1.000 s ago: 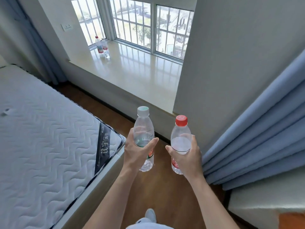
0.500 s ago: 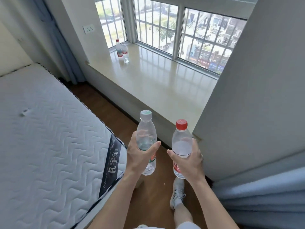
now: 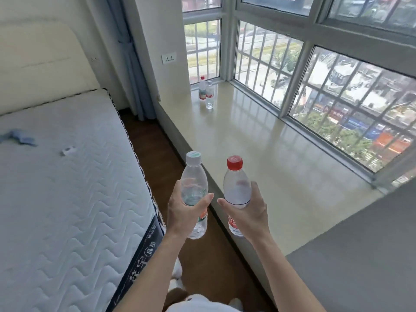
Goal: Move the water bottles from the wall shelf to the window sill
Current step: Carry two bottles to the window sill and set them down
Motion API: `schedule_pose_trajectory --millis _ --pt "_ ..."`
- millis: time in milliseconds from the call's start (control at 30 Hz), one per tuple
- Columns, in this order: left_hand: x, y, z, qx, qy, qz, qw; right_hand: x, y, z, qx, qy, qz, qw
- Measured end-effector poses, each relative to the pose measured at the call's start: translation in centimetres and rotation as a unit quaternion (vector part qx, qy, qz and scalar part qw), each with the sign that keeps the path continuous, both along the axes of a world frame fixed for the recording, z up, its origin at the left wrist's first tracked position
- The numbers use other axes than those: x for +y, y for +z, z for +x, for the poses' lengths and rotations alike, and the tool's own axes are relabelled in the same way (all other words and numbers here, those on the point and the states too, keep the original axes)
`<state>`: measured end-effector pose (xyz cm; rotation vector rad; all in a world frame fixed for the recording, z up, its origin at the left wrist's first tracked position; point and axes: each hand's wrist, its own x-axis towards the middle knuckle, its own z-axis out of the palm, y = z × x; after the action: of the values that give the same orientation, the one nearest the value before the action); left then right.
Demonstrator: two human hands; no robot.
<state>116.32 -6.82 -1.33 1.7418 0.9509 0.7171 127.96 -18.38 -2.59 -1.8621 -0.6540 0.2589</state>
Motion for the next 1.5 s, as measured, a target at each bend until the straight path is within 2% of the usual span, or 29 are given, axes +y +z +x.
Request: schedule_pose_trajectory --millis 233,567,1000,1500 --pt "5.1 -1.0 2.3 -0.004 0.096 -0.006 0.995 6.3 -1.3 4.5 0.076 0.069 -0.001 0.995" --pt "16.0 -3.1 5.0 -0.006 0.198 -0.035 0.980 19.3 -2.8 8.4 0.069 0.165 -0.020 0.984" --pt "42.1 -1.6 10.2 -0.041 0.216 -0.055 0.974 46.5 -1.2 14.7 0.052 0.189 -0.026 0.980" --pt "60.4 -2.6 15.8 -0.024 0.227 -0.040 0.973 65.3 -2.4 20.7 0.070 0.206 -0.018 0.976"
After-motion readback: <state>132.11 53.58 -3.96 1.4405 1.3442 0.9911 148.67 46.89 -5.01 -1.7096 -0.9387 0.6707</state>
